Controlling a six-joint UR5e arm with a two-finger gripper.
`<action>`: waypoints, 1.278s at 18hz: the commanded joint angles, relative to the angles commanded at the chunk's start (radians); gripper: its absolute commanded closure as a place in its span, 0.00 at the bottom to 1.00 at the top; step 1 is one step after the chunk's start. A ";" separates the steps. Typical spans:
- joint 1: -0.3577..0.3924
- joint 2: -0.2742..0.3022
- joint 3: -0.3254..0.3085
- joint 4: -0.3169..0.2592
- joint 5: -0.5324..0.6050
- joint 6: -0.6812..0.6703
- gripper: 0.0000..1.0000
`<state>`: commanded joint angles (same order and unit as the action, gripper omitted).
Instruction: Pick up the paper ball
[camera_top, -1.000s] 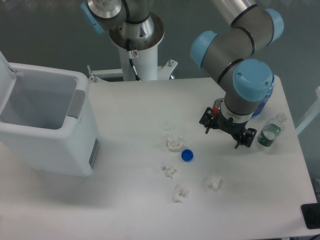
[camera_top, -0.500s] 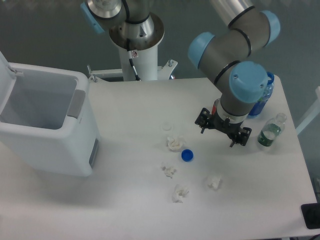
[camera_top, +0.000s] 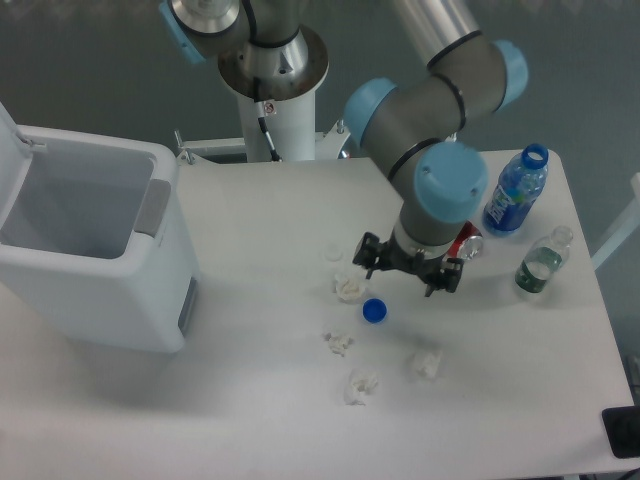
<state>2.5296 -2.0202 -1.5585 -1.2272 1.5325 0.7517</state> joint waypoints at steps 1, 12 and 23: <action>-0.008 -0.014 0.002 0.014 -0.003 -0.014 0.00; -0.071 -0.028 -0.106 0.048 0.011 -0.028 0.03; -0.077 0.012 -0.178 0.043 0.028 -0.017 0.07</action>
<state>2.4528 -2.0080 -1.7365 -1.1842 1.5601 0.7348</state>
